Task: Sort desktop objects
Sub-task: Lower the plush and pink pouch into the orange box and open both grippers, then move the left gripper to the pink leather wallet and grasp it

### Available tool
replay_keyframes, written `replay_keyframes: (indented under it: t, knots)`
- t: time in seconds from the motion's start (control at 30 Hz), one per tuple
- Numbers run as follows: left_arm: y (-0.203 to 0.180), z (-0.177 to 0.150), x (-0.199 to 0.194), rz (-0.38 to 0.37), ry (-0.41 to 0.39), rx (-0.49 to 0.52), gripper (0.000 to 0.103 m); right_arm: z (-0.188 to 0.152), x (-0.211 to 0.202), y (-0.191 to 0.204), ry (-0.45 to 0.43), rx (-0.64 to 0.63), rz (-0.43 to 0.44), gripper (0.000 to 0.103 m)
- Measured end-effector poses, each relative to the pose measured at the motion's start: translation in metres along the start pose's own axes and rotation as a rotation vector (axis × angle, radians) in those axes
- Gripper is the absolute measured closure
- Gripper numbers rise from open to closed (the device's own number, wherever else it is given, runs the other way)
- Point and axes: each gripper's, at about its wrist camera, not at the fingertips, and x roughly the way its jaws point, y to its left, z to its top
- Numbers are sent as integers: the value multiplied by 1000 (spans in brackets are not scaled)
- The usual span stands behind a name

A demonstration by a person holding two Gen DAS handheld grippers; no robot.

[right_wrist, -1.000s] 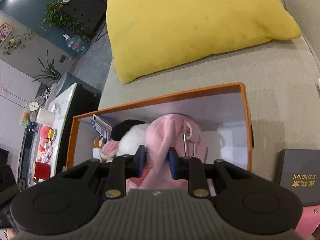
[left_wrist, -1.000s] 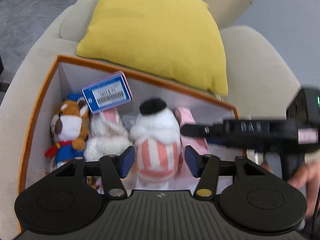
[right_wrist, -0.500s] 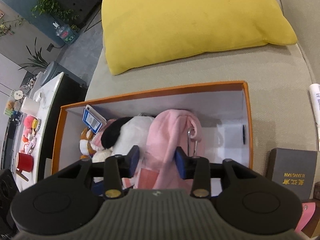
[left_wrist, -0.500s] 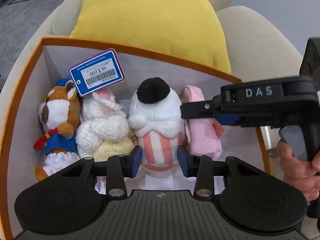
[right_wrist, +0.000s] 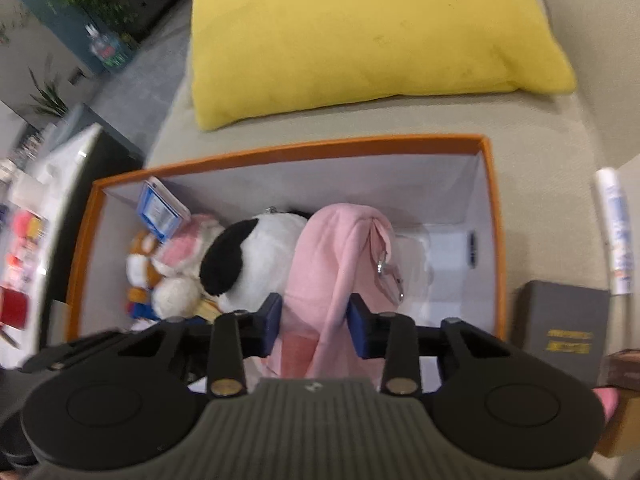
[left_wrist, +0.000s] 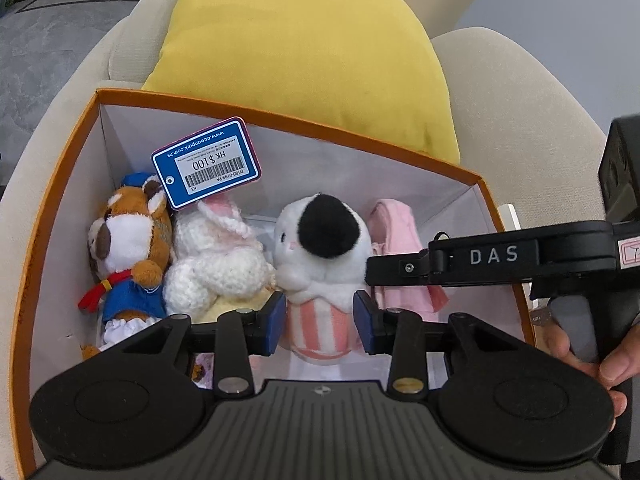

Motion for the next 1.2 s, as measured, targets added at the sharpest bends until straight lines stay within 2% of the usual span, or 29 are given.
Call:
replay_keyframes:
  t: [0.17, 0.23, 0.37, 0.5, 0.67, 0.93, 1.07, 1.2]
  knots:
    - [3, 2, -2, 6, -23, -10, 61, 0, -2, -17, -56, 44, 155, 71]
    - [4, 3, -4, -2, -20, -13, 61, 2, -2, -23, -53, 64, 187, 71]
    - [1, 6, 10, 30, -4, 1, 64, 1, 7, -11, -18, -12, 102, 71]
    - [-4, 6, 14, 57, -9, 25, 64, 4, 8, -16, -11, 13, 113, 68]
    - [1, 7, 9, 46, -13, 4, 64, 1, -2, -11, -18, -54, 64, 62]
    - [-3, 8, 1, 44, -28, -6, 64, 3, -14, -4, -27, -97, 36, 51]
    - [-8, 9, -7, 36, -38, -6, 64, 5, -20, 0, -37, -104, 40, 50]
    - [-18, 11, -18, 14, -47, 23, 64, 6, -46, -4, -79, -136, 54, 50]
